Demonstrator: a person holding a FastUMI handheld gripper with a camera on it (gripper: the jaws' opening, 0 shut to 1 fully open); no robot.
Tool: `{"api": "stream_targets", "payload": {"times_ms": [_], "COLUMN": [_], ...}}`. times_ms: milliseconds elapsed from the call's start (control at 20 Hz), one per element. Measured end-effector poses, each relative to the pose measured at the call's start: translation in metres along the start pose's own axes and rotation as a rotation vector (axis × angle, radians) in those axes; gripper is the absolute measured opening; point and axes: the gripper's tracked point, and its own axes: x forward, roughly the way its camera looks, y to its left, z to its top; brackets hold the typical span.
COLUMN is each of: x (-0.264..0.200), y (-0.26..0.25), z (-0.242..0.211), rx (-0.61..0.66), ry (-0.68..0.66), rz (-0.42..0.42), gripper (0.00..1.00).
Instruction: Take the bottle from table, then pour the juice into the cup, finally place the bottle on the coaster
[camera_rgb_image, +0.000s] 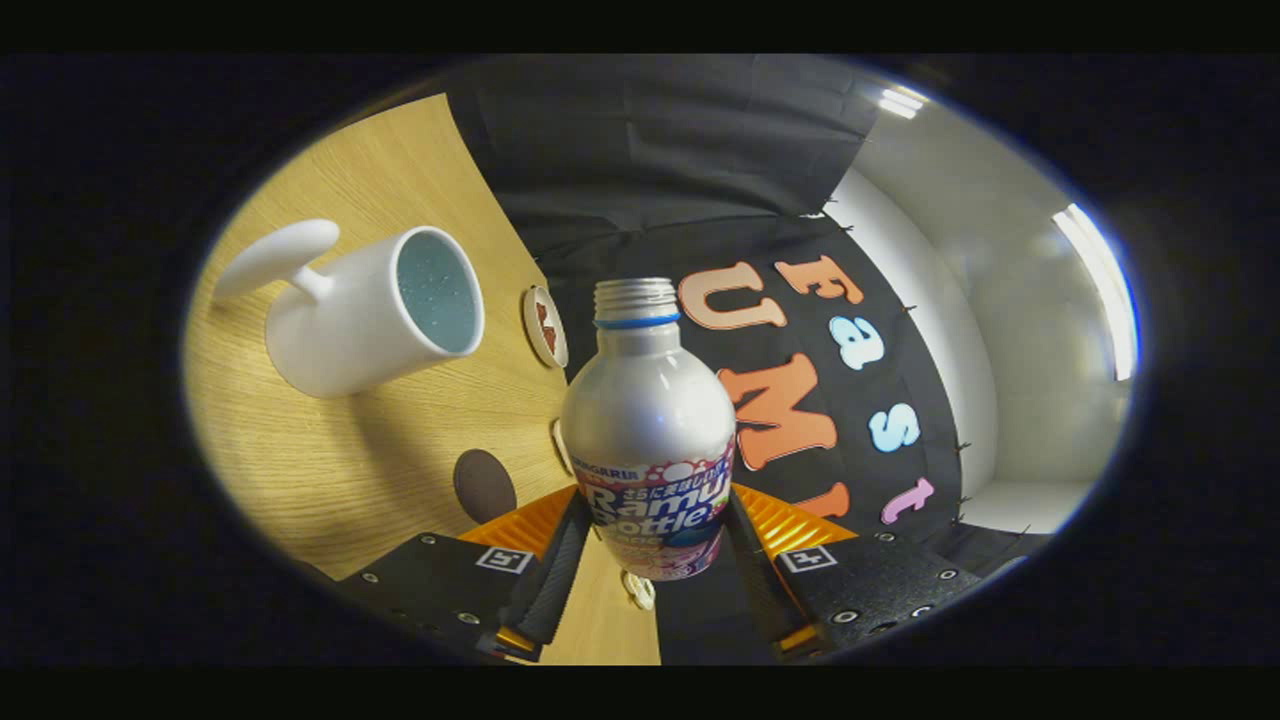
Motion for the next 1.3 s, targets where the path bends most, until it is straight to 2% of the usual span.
{"api": "stream_targets", "payload": {"times_ms": [550,800,1300], "x": [0.003,0.004,0.016], "y": [0.005,0.005,-0.006], "z": [0.000,0.000,0.002], "rx": [-0.188,-0.234,-0.339], "ry": [-0.036,-0.043,-0.066], "rz": [-0.003,0.034,-0.017], "gripper": [0.74,0.74,0.74]}}
